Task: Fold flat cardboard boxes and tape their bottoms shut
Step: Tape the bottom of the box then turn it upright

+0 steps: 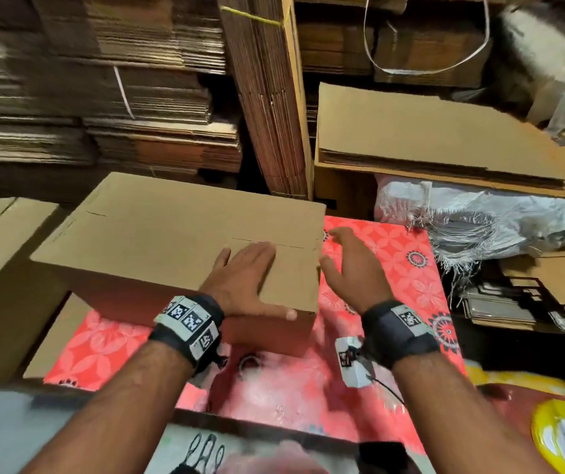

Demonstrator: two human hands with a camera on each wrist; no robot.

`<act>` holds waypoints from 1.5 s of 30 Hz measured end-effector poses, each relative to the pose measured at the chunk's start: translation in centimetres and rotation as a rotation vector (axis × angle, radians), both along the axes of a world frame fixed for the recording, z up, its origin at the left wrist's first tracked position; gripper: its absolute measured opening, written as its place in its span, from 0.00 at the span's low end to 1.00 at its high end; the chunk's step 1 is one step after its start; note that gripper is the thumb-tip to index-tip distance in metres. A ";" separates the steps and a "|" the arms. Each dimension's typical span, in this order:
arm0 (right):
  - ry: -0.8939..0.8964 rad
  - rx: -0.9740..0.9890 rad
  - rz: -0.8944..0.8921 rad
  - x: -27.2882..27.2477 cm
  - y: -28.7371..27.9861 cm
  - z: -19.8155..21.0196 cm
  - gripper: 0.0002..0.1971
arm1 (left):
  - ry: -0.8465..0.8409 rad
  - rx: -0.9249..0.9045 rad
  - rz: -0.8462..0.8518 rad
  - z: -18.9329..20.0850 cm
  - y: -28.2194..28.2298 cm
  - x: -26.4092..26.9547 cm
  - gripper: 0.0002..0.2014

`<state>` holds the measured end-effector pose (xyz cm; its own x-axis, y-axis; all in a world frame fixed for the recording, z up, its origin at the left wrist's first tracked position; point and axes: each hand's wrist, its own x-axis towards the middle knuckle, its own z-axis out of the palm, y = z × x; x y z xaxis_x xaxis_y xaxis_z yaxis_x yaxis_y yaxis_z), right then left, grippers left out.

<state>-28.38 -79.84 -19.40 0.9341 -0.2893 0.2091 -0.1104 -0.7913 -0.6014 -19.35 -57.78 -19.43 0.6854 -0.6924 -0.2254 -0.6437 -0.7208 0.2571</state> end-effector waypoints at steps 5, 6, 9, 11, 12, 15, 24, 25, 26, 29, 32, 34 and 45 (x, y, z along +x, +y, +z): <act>0.301 -0.276 0.312 4.2 5.9 2.1 0.32 | 0.056 0.155 0.090 2.6 6.3 4.6 0.71; 0.343 -0.298 0.333 4.7 6.9 2.0 0.34 | 0.079 0.179 0.099 3.4 7.6 5.5 0.70; 0.490 -0.405 0.346 6.0 8.5 1.6 0.48 | 0.145 0.221 0.132 5.2 11.4 8.5 0.68; 0.569 -0.436 0.314 6.7 8.9 1.8 0.56 | 0.164 0.221 0.155 5.4 13.5 10.2 0.69; 0.588 -0.437 0.285 7.0 9.1 2.1 0.58 | 0.140 0.231 0.158 5.4 14.3 10.8 0.68; 0.575 -0.481 0.173 7.3 10.4 3.3 0.58 | -0.004 0.245 0.153 5.0 15.8 11.4 0.68; 0.681 -0.371 0.159 8.0 13.3 3.8 0.64 | -0.055 0.181 0.041 6.4 17.3 12.1 0.66; 0.727 -0.321 0.153 8.5 13.4 4.0 0.63 | -0.045 0.183 0.035 6.2 17.5 12.2 0.65; 0.753 -0.301 0.142 8.8 13.6 4.3 0.61 | -0.044 0.189 0.021 5.9 17.8 12.2 0.65; 0.759 -0.413 0.101 9.2 14.5 5.0 0.62 | -0.082 0.208 -0.038 5.5 18.8 12.0 0.64; 0.620 -0.578 0.005 8.0 16.1 6.6 0.62 | -0.114 0.158 -0.051 6.3 20.3 12.1 0.62; 0.450 -0.654 -0.096 6.6 16.8 8.5 0.52 | -0.147 0.038 -0.063 7.9 21.5 12.1 0.57; 0.705 -0.316 0.207 -0.7 20.9 13.1 0.33 | 0.100 -0.019 -0.221 9.4 26.7 8.0 0.25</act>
<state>-29.05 -58.95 -6.33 0.9051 -0.1209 -0.4077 -0.2132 -0.9586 -0.1890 -11.34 -31.12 -9.99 0.4913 -0.8281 -0.2699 -0.7562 -0.5593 0.3396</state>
